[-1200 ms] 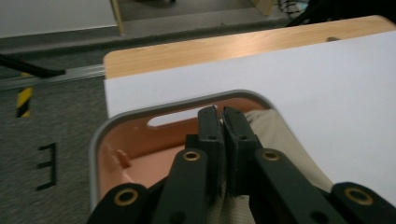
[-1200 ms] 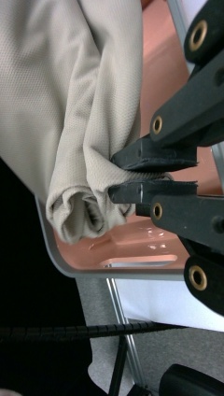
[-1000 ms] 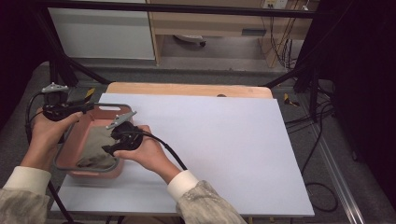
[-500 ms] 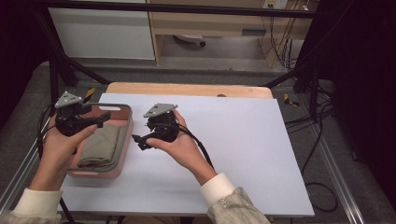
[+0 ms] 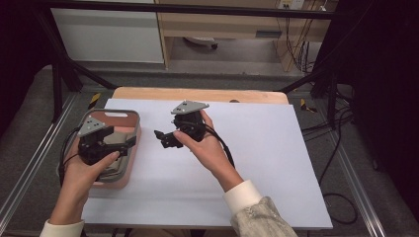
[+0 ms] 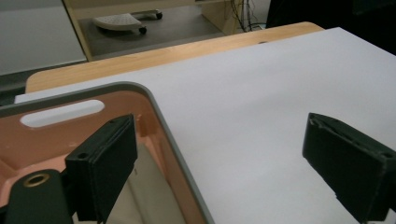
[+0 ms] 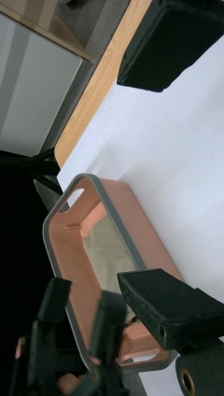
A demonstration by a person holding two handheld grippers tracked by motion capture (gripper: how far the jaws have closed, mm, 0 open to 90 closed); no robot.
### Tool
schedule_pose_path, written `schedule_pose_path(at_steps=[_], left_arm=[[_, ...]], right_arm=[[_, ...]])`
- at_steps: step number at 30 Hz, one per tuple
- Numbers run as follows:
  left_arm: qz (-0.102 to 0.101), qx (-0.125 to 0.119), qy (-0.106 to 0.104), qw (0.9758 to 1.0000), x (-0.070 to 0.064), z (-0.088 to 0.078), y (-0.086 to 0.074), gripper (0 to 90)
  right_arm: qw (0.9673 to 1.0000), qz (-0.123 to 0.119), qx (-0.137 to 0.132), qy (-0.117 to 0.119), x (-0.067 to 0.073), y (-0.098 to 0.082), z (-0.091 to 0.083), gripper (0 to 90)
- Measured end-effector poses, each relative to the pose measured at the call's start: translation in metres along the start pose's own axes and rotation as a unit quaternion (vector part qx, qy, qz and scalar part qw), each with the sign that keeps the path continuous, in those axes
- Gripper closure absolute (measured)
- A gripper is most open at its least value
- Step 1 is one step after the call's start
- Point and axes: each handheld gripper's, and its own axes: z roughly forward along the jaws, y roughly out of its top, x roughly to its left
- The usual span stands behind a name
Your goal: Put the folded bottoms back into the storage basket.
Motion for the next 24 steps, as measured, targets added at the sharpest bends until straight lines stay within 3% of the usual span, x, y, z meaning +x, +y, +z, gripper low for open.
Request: schedule_pose_path(at_steps=[7, 24], left_arm=[[-0.011, 0.000, -0.004, 0.9999, -0.003, -0.005, -0.011, 9.0], [-0.020, 0.011, -0.004, 0.9997, 0.001, -0.007, -0.023, 7.4]], right_arm=[[1.0000, 0.008, -0.002, -0.004, -0.013, -0.001, -0.010, 5.7], [0.9980, 0.038, 0.003, -0.051, -0.058, -0.025, -0.045, 6.3]])
